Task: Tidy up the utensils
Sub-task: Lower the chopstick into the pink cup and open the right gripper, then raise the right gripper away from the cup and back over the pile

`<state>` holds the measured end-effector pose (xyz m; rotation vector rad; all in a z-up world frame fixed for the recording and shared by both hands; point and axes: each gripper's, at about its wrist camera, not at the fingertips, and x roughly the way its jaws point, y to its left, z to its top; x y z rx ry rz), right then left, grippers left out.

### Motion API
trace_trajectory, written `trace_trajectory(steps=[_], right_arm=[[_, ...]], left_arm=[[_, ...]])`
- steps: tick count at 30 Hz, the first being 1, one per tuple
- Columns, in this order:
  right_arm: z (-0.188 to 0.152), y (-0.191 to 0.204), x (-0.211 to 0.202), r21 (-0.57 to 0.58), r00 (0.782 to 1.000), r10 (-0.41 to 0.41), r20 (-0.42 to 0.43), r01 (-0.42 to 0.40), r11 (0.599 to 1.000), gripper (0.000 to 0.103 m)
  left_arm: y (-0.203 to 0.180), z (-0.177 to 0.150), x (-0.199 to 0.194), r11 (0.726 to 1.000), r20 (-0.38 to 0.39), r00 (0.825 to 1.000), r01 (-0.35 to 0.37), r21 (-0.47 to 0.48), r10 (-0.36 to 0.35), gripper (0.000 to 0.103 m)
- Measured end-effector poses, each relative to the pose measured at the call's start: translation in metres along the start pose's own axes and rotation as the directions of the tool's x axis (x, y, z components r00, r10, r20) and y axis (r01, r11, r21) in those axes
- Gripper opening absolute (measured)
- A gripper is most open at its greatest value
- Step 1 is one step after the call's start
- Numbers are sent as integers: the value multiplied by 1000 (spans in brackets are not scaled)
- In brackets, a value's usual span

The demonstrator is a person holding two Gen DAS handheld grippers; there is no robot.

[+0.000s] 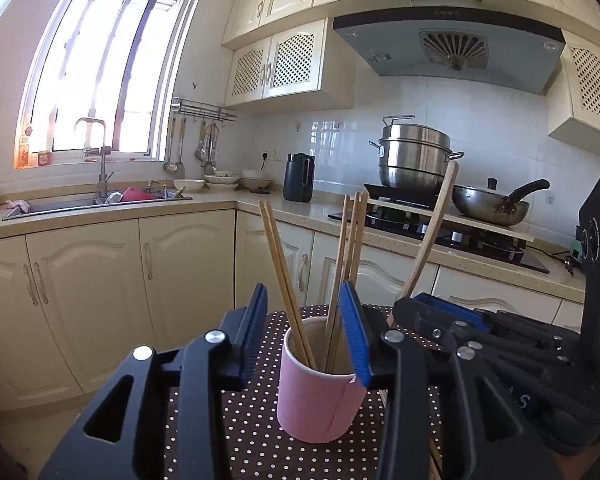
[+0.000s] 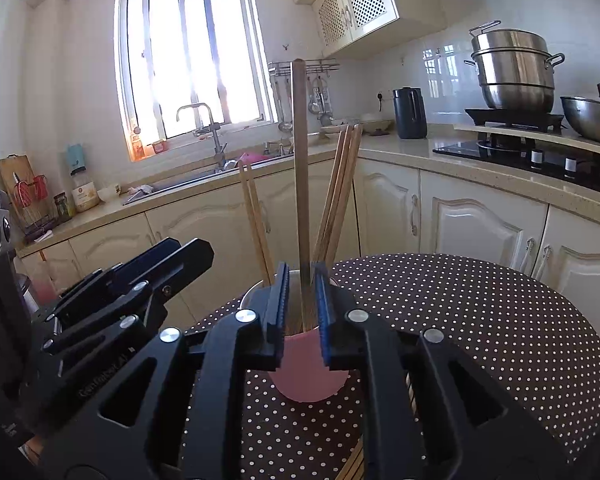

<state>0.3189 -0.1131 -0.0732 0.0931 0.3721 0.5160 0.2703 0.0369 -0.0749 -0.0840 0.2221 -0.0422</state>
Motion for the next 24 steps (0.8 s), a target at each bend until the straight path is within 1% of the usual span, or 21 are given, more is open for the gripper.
trace_trajectory(steps=[2, 4, 6, 8, 9, 13, 16, 18, 21, 24], right_arm=[[1, 0, -6, 9, 1000, -3, 3, 3, 1000, 31], [1, 2, -15, 5, 1000, -10, 14, 10, 1000, 34], [1, 4, -25, 7, 999, -22, 31, 22, 1000, 46], [2, 5, -36, 11, 999, -24, 45, 23, 1000, 47], [3, 6, -42, 8, 998, -29, 50, 28, 1000, 48], [6, 11, -64, -5, 996, -40, 75, 41, 999, 53], [4, 17, -84, -26, 994, -57, 97, 60, 998, 54], [3, 20, -96, -38, 992, -69, 110, 73, 997, 57], [-2, 24, -113, -60, 988, -84, 126, 92, 994, 60], [-6, 23, -125, -66, 987, -93, 129, 102, 993, 60]], left_arm=[[1, 3, -7, 1000, 9, 1000, -8, -4, 8, 44], [1, 5, -14, 1000, 14, 1000, -9, -4, 9, 48], [-1, 8, -22, 1000, 29, 999, -24, 10, 24, 49], [-3, 11, -29, 999, 35, 999, -29, 17, 28, 56], [-5, 12, -34, 999, 40, 999, -31, 23, 31, 57], [-14, 16, -54, 997, 68, 997, -48, 61, 44, 59], [-23, 16, -71, 994, 95, 994, -60, 90, 52, 63], [-28, 15, -81, 994, 108, 993, -58, 97, 48, 65], [-34, 14, -92, 993, 103, 994, -50, 102, 40, 66], [-43, 11, -101, 992, 105, 994, -48, 116, 36, 66]])
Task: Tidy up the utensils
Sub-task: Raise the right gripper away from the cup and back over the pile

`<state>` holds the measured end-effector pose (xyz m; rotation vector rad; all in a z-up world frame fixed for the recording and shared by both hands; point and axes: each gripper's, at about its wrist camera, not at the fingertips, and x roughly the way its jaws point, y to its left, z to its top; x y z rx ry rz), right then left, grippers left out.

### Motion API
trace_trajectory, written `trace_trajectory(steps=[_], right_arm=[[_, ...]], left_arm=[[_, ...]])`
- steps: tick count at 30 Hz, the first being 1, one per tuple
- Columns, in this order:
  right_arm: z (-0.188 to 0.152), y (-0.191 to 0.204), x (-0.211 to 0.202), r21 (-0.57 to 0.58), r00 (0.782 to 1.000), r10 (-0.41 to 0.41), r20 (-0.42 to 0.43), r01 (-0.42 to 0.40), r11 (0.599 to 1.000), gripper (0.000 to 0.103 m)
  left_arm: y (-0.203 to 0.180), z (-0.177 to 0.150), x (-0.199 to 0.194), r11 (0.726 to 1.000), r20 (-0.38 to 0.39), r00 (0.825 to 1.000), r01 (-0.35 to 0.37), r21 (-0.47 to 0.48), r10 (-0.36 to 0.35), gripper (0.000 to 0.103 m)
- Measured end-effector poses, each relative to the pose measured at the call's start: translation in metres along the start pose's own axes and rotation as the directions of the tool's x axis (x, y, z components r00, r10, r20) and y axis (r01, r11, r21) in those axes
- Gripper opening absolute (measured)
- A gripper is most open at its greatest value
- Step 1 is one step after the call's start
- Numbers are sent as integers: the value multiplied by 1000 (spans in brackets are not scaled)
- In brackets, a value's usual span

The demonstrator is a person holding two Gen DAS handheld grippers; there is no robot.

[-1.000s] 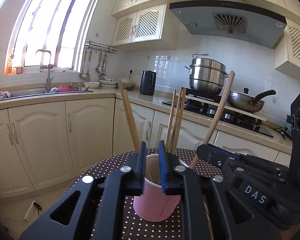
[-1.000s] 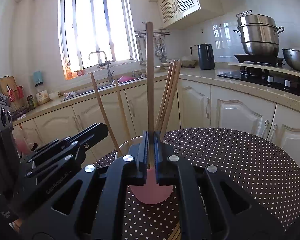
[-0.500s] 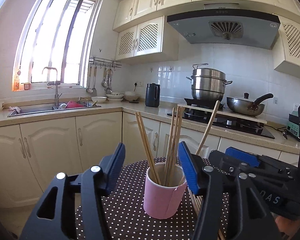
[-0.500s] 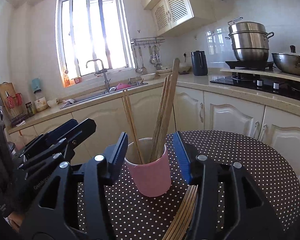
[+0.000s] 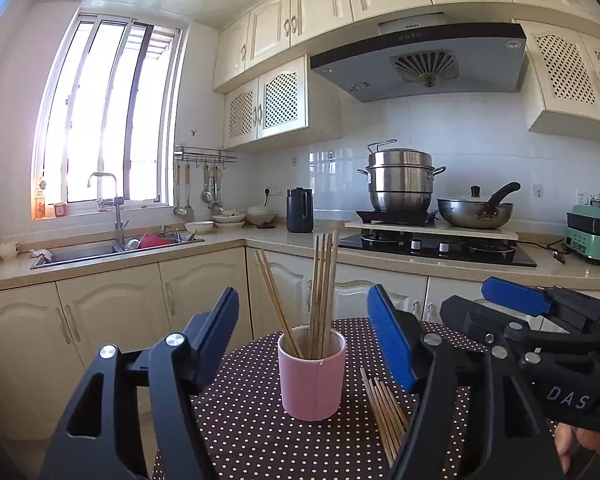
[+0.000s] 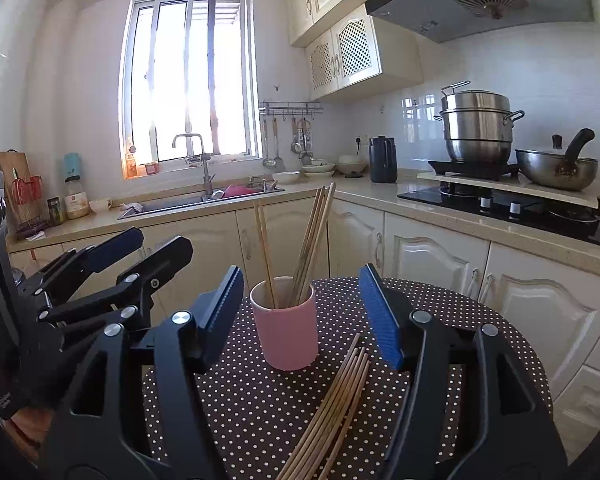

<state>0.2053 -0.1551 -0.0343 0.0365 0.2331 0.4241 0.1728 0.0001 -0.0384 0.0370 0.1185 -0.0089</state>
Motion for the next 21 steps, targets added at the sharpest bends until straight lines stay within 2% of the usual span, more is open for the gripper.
trace_trajectory(steps=[7, 12, 16, 20, 21], right_arm=[[-9, -15, -20, 13, 999, -32, -11, 32, 999, 63], [-23, -31, -22, 27, 997, -60, -52, 61, 998, 64], [-37, -43, -16, 47, 991, -76, -106, 82, 996, 65], [-54, -59, -4, 94, 979, -84, -188, 103, 990, 66], [-58, -62, 0, 108, 974, -84, -209, 108, 988, 66]], left_arm=[[-19, -10, -7, 999, -45, 998, 37, 15, -36, 69], [-27, -23, 11, 995, -169, 981, 96, -1, -95, 69], [-33, -42, 33, 995, -291, 952, 99, -10, -98, 69], [-39, -69, 58, 995, -416, 905, 96, 0, -87, 69], [-40, -78, 66, 995, -459, 884, 98, 0, -87, 69]])
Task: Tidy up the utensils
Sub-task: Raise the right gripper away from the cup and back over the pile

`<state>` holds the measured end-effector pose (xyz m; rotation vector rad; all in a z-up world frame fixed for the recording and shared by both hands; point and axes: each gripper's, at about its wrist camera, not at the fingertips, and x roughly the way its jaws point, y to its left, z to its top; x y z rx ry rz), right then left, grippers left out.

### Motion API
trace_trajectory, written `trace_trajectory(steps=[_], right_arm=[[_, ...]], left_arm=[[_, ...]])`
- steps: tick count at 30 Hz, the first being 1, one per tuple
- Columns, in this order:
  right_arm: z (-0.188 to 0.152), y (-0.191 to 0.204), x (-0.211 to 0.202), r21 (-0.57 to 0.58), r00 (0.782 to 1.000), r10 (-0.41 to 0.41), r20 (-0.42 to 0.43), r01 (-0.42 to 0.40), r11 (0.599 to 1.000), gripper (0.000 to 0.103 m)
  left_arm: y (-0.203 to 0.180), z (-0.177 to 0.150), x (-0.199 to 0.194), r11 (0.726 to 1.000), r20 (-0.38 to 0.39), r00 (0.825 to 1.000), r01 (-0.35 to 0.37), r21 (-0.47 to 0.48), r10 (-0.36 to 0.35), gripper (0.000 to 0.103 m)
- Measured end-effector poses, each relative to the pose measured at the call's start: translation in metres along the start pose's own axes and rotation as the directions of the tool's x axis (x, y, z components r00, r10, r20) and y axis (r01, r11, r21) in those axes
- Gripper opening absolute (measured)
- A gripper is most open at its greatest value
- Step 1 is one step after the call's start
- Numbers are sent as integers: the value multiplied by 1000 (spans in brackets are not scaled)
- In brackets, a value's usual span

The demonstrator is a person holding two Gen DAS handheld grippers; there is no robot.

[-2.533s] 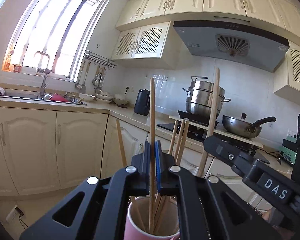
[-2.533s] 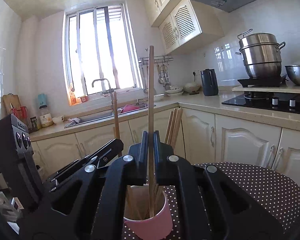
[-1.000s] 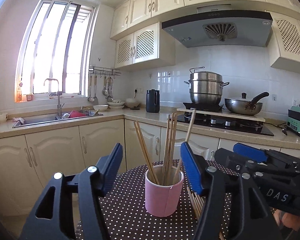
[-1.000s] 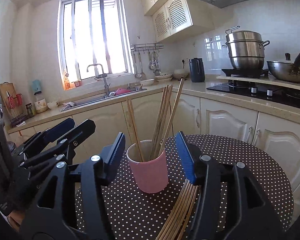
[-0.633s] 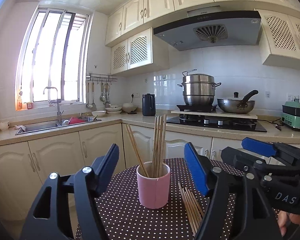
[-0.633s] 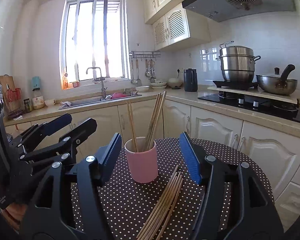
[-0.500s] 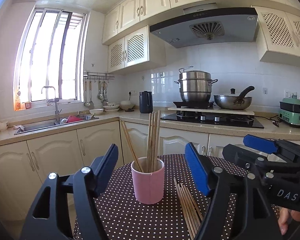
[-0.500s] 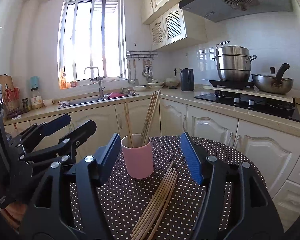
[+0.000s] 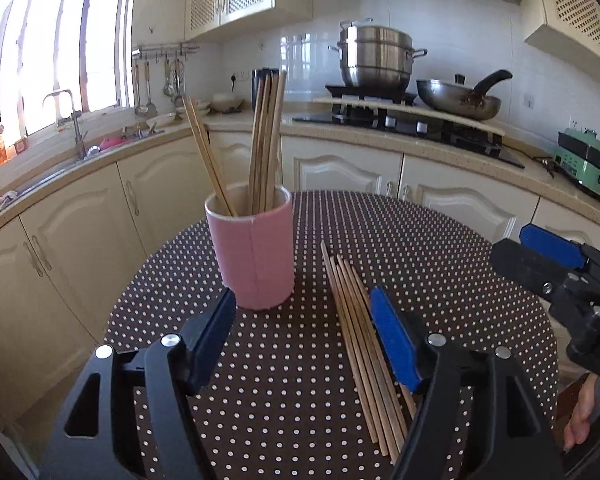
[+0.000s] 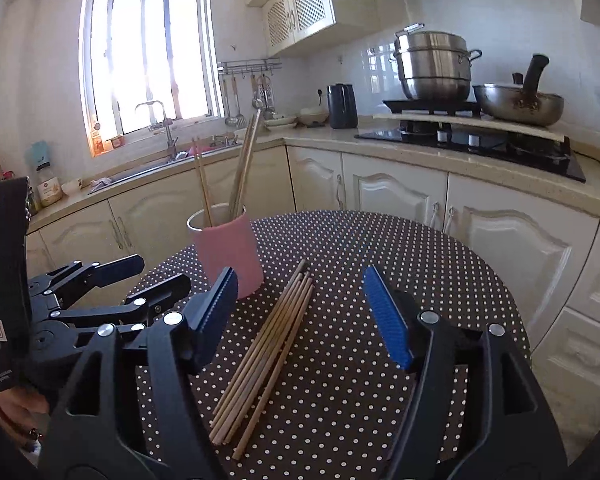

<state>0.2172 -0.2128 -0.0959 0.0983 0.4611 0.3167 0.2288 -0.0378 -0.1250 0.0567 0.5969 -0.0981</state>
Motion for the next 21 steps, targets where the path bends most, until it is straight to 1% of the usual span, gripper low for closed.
trace_trajectory(steps=[3, 9, 13, 16, 21], right_arm=[[-9, -8, 12, 29, 999, -6, -54, 8, 1000, 66], [-26, -22, 34, 75, 990, 5, -139, 6, 997, 66], [-31, -26, 44, 84, 986, 11, -168, 4, 996, 66], [-33, -25, 50, 86, 982, 14, -186, 2, 996, 66], [-33, -23, 56, 84, 978, 19, -206, -2, 996, 66]], left_arm=[[-2, -12, 26, 1000, -89, 996, -3, 6, 4, 69], [-9, -29, 63, 998, -196, 980, -31, 52, 41, 69], [-14, -32, 79, 998, -232, 972, -25, 62, 39, 69], [-13, -33, 88, 998, -257, 966, -5, 62, 20, 69], [-14, -31, 92, 998, -264, 964, -17, 68, 34, 69]])
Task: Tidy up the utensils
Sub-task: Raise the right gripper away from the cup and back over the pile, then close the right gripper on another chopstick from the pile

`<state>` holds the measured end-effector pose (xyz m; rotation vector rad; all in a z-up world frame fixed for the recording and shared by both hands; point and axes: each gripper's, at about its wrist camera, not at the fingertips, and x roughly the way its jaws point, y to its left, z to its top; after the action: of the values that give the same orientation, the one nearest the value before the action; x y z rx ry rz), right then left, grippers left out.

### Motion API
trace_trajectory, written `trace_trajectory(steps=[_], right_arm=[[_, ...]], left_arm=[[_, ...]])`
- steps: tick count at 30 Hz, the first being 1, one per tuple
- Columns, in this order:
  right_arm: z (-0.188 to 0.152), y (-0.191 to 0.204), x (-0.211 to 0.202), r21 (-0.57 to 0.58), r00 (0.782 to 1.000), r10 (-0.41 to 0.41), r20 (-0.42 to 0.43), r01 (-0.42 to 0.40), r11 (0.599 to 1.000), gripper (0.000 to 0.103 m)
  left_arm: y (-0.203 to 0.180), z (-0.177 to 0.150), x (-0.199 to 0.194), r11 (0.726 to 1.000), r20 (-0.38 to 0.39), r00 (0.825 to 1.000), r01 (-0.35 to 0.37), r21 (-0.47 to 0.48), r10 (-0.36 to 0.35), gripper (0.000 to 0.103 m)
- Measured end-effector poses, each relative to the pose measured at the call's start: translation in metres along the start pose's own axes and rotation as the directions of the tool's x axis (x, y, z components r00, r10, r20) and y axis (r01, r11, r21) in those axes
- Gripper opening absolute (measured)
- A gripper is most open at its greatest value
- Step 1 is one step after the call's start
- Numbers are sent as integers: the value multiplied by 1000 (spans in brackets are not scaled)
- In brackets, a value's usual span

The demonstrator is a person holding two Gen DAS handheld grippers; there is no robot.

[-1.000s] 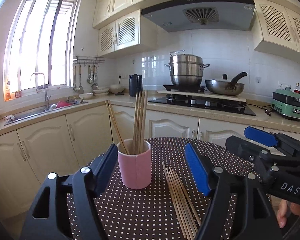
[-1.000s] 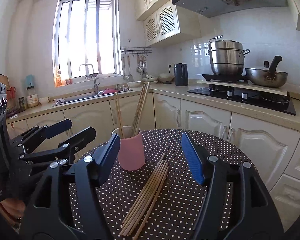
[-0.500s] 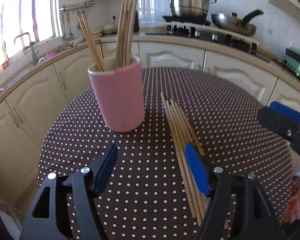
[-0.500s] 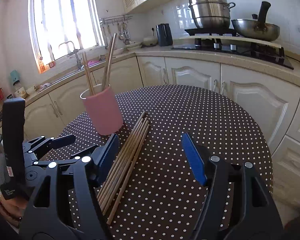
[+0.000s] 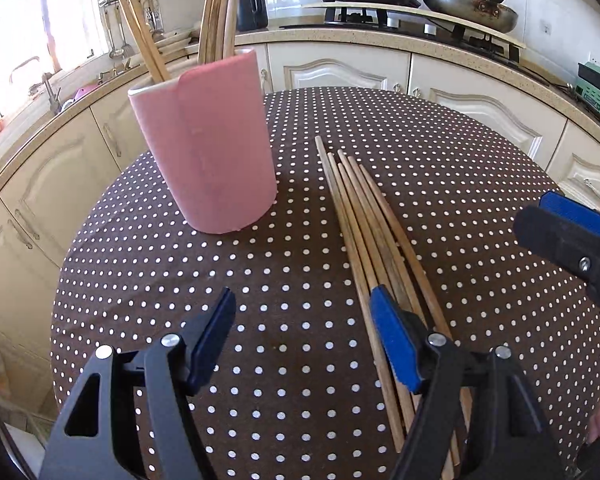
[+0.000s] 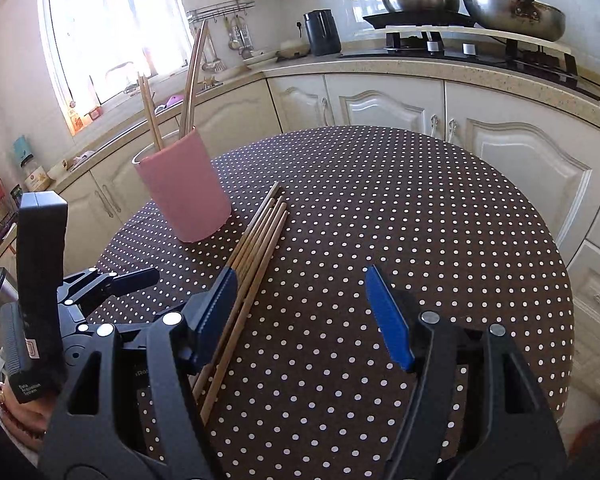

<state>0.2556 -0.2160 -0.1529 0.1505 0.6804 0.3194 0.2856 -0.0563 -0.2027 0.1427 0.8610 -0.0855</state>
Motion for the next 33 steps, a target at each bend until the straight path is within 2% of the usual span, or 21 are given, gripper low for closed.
trace_trajectory(steps=[5, 8, 11, 15, 18, 22, 24, 29, 31, 33], right_arm=[[2, 5, 9, -12, 999, -9, -50, 8, 1000, 66], [3, 11, 19, -37, 994, -29, -101, 25, 999, 66], [1, 18, 30, -66, 988, -43, -147, 34, 997, 66], [-2, 27, 40, -93, 980, -56, -189, 39, 995, 66], [-4, 33, 48, -105, 974, -65, -218, 42, 994, 66], [-5, 38, 58, -133, 962, -108, -251, 76, 988, 53], [-5, 39, 63, -135, 957, -115, -265, 81, 988, 49], [-2, 43, 67, -152, 952, -126, -278, 85, 985, 36], [0, 44, 71, -153, 947, -125, -297, 82, 985, 35], [3, 45, 74, -177, 940, -161, -302, 111, 978, 26]], left_arm=[[-1, 3, 0, 1000, -7, 1000, -14, 4, 14, 69], [0, 1, -1, 1000, -5, 1000, 1, 8, -1, 68], [4, -5, -3, 999, -15, 999, 46, 14, -45, 56], [7, -9, -4, 998, -19, 998, 65, 19, -65, 50], [9, -13, -6, 996, -20, 996, 85, 24, -84, 39], [7, -16, -10, 995, -25, 996, 92, 44, -91, 10], [7, -17, -11, 995, -24, 995, 94, 43, -93, 7], [10, -23, -16, 993, -35, 994, 105, 50, -103, 6], [12, -26, -19, 993, -46, 993, 109, 55, -106, 6], [14, -28, -22, 992, -60, 992, 115, 55, -112, 6]])
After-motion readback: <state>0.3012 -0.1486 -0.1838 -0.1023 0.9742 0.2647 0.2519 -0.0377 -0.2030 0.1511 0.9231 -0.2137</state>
